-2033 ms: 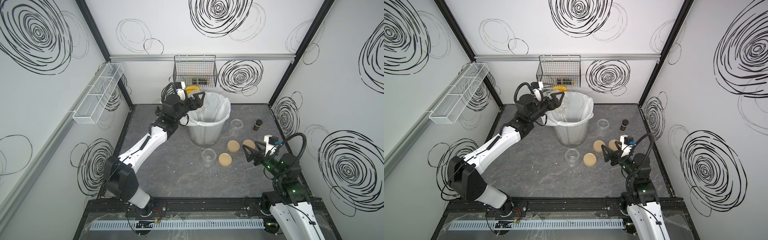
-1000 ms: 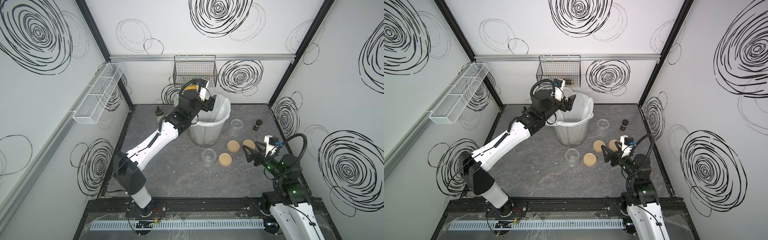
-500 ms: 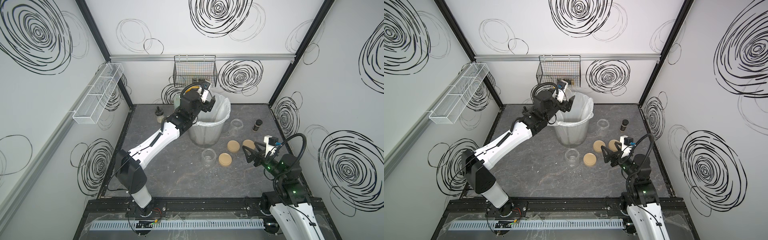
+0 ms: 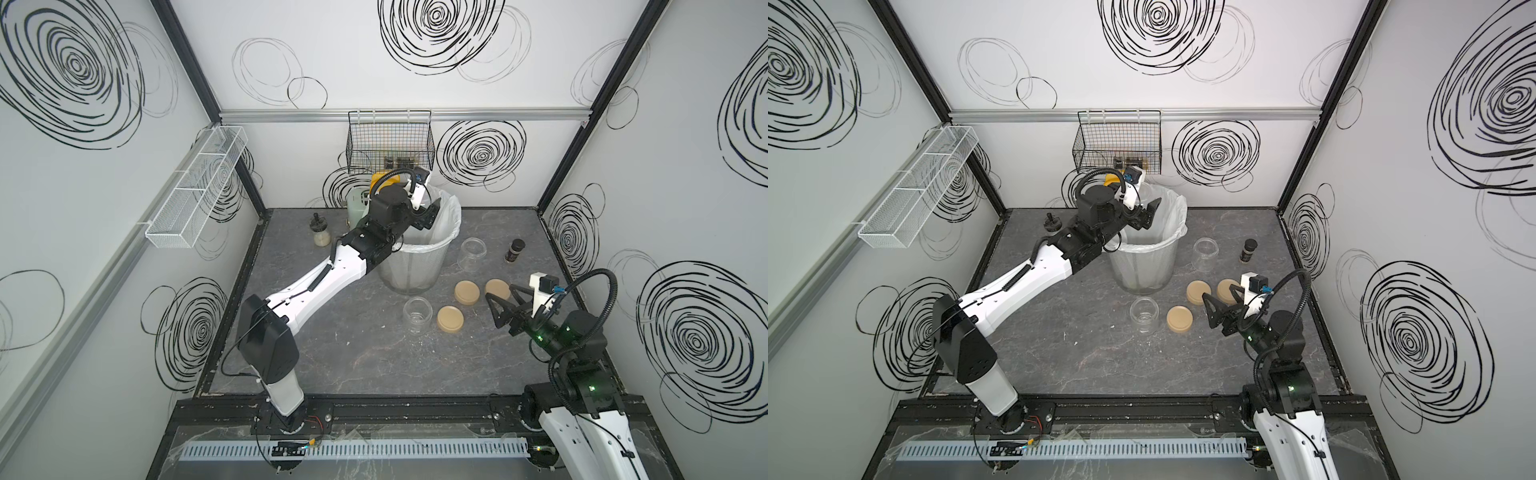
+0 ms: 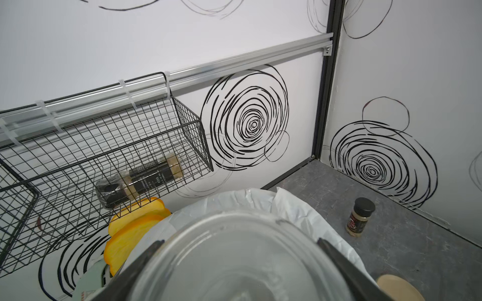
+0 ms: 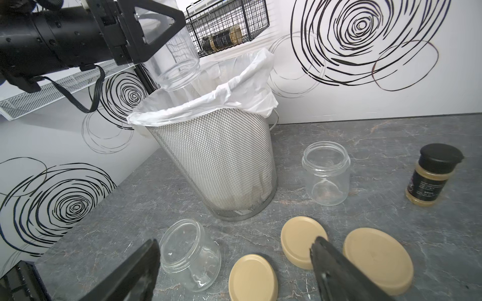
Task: Empty moldy rice from jars
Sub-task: Pour the moldy rice from the jar into the trash bin.
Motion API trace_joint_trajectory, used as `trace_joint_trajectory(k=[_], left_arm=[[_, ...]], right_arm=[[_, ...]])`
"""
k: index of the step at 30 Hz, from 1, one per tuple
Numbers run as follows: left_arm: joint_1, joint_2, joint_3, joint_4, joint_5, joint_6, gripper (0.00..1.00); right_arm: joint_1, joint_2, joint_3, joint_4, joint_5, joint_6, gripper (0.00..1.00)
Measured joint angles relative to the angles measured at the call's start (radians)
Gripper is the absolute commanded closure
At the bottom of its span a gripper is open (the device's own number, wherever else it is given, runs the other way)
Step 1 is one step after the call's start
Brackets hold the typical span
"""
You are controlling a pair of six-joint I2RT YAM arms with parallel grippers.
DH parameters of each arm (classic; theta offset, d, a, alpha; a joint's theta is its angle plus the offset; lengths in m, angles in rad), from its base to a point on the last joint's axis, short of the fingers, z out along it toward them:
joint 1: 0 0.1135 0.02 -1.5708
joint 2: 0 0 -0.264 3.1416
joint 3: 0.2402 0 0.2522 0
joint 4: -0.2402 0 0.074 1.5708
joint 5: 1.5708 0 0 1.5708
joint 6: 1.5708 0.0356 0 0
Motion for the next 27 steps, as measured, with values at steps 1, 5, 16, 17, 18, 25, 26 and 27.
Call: trace_joint_trajectory(k=[1, 5, 16, 17, 18, 25, 26, 27], left_arm=[[0.0, -0.001, -0.002, -0.002, 0.0, -0.009, 0.34], [-0.007, -0.037, -0.086, 0.05, -0.004, -0.027, 0.33], [0.055, 0.006, -0.003, -0.054, 0.034, -0.13, 0.33], [0.051, 0.003, -0.01, -0.058, 0.034, -0.132, 0.33], [0.051, 0.003, -0.01, -0.062, 0.036, -0.137, 0.33], [0.056, -0.009, -0.012, -0.089, 0.056, -0.179, 0.31], [0.055, -0.017, -0.03, -0.08, 0.054, -0.179, 0.31], [0.055, -0.021, -0.041, -0.08, 0.053, -0.18, 0.32]], right_arm=[[0.0, 0.0, 0.0, -0.001, 0.0, 0.0, 0.08], [0.0, -0.007, 0.0, -0.003, -0.002, 0.005, 0.08], [0.0, -0.016, 0.0, -0.005, -0.013, 0.023, 0.08], [0.0, -0.019, 0.0, -0.005, -0.013, 0.023, 0.08], [0.0, -0.023, 0.0, -0.005, -0.013, 0.024, 0.08], [0.0, -0.025, 0.0, -0.008, -0.013, 0.026, 0.08], [0.0, -0.025, 0.0, -0.008, -0.013, 0.026, 0.08], [0.0, -0.025, 0.0, -0.008, -0.014, 0.027, 0.08]])
